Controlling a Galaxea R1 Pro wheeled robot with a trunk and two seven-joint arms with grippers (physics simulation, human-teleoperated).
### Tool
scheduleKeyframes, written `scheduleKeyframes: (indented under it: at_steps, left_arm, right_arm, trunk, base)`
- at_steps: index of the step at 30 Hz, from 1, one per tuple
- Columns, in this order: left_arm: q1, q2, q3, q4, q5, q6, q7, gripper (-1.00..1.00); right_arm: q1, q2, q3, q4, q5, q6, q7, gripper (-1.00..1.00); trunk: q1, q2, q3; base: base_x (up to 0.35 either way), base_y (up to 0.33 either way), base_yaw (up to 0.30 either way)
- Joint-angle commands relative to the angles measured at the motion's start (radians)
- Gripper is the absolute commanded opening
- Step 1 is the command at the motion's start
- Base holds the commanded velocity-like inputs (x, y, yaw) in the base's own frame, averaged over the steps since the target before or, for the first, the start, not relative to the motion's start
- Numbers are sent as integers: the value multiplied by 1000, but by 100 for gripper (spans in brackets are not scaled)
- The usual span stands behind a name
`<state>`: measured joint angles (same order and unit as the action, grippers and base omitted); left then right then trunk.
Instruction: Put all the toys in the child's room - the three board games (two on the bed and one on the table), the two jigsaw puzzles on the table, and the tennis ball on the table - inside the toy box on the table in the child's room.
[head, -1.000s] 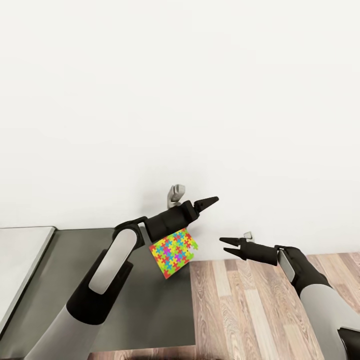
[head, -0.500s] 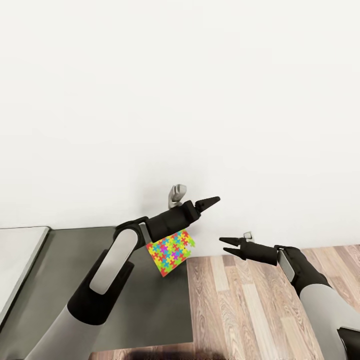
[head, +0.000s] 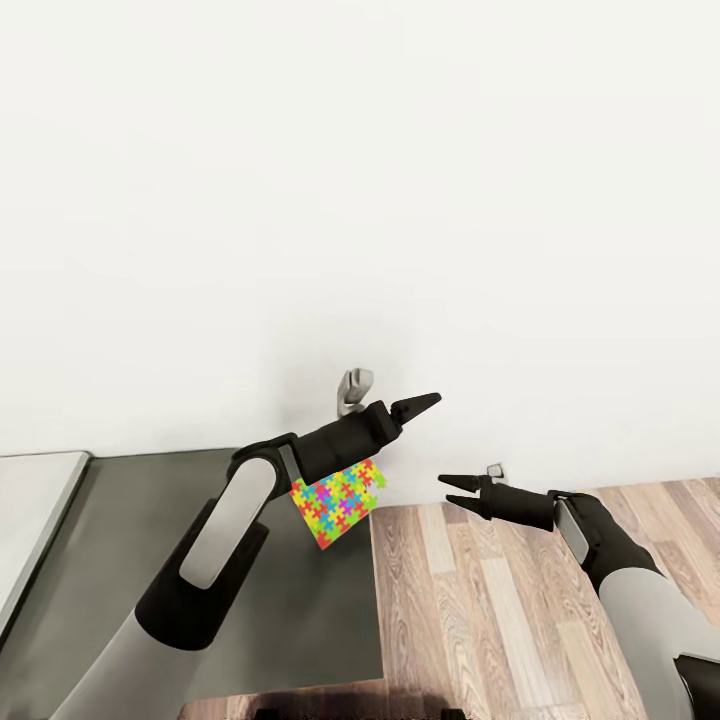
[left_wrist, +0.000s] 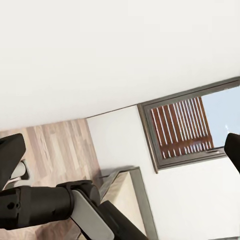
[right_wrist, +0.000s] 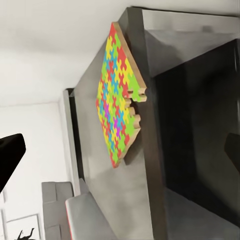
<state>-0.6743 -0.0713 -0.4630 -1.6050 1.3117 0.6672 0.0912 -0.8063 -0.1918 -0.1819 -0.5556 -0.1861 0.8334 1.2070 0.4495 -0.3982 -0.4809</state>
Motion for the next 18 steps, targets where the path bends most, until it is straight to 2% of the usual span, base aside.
scheduleKeyframes:
  at_steps: [1,18]
  left_arm:
    - [-1,0,1,-1,10,3,9,100]
    - [-1,-1,0,-1,11,3,6,100]
  right_arm:
    - [-1,0,-1,0,-3,6,1,100]
    - [-3,-2,-1,-1,-3,6,0,100]
  trunk:
    - [0,-2,-3]
    - [0,-2,-30]
  base:
    - [0,0,-21]
    - [0,0,-7]
